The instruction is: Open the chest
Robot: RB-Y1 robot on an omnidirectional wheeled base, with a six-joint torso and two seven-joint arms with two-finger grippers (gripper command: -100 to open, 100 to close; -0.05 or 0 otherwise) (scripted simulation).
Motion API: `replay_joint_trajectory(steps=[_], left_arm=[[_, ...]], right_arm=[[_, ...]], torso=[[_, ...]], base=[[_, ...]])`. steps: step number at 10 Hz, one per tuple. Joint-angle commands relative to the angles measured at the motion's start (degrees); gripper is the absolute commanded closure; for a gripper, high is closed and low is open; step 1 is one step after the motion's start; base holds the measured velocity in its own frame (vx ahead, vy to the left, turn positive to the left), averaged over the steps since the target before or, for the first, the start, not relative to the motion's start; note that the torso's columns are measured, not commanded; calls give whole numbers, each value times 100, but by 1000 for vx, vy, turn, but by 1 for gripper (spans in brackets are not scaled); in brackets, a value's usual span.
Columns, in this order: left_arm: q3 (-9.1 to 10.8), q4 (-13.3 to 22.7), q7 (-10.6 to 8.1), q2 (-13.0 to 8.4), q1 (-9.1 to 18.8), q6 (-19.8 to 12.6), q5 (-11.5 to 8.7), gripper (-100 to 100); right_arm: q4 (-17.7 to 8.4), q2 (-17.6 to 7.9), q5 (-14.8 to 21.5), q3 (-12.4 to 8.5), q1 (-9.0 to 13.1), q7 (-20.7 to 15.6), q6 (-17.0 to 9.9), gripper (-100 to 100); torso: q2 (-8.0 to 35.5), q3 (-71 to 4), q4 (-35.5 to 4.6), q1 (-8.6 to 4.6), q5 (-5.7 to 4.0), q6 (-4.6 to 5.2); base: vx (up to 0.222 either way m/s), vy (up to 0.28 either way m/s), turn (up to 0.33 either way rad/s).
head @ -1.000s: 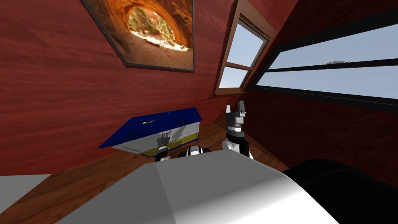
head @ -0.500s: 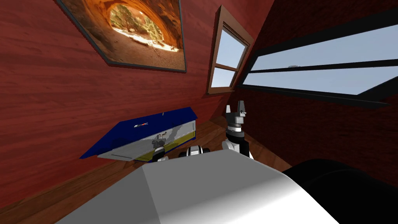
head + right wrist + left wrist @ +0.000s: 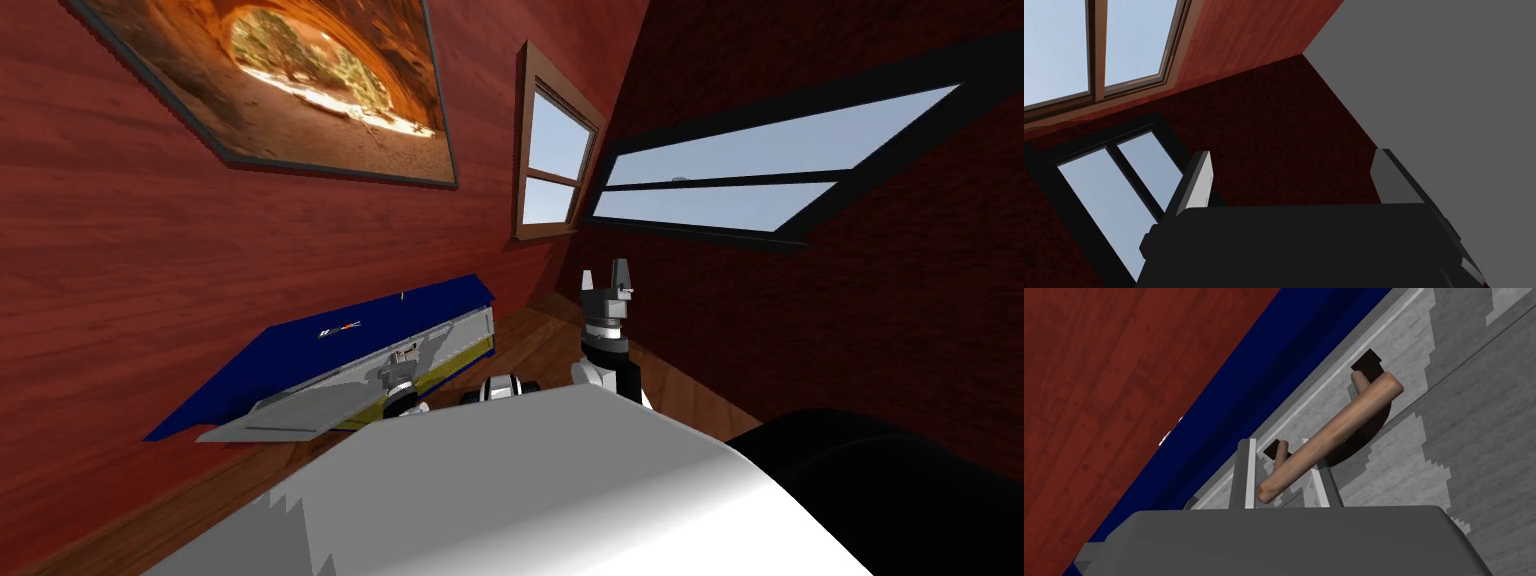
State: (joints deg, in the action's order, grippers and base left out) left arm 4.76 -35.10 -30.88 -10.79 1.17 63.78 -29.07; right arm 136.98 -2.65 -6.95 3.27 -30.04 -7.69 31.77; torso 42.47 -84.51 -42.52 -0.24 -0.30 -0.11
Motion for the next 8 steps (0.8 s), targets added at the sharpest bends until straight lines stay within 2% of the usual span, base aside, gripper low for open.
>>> replay_joint_trajectory(steps=[1, 2, 3, 6, 7, 8], left_arm=[[6, 73, -11, 8, 36, 29, -8, 100], [-144, -172, -76, -22, -132, -38, 102, 100], [-144, -172, -76, -22, -132, -38, 102, 100], [-586, -835, -275, -136, -622, -226, 434, 100], [-586, -945, -275, -136, -622, -226, 434, 100], [-733, -1149, -341, -174, -786, -288, 544, 100]], right_arm=[[0, 0, 0, 0, -1, 0, 0, 0], [1, 0, 0, 0, -1, 0, 0, 0], [1, 0, 0, -1, -3, 0, 1, 0], [1, 0, 0, -1, -4, 0, 1, 0], [1, 0, 0, -1, -4, 0, 1, 0], [1, 0, 0, -1, -3, 0, 1, 0]], torso=[[-12, -9, 2, 5, -6, -11], [-12, -7, 8, 10, 5, -1], [-13, -9, 12, 20, 4, -21], [19, 8, 0, 32, -3, -34], [16, 8, 1, 31, -1, -29], [30, 13, -9, 39, -7, -29]], base=[[1, -9, 5], [52, -12, 276], [62, -26, 188], [104, -36, 345], [93, -26, 277], [80, -16, 354]])
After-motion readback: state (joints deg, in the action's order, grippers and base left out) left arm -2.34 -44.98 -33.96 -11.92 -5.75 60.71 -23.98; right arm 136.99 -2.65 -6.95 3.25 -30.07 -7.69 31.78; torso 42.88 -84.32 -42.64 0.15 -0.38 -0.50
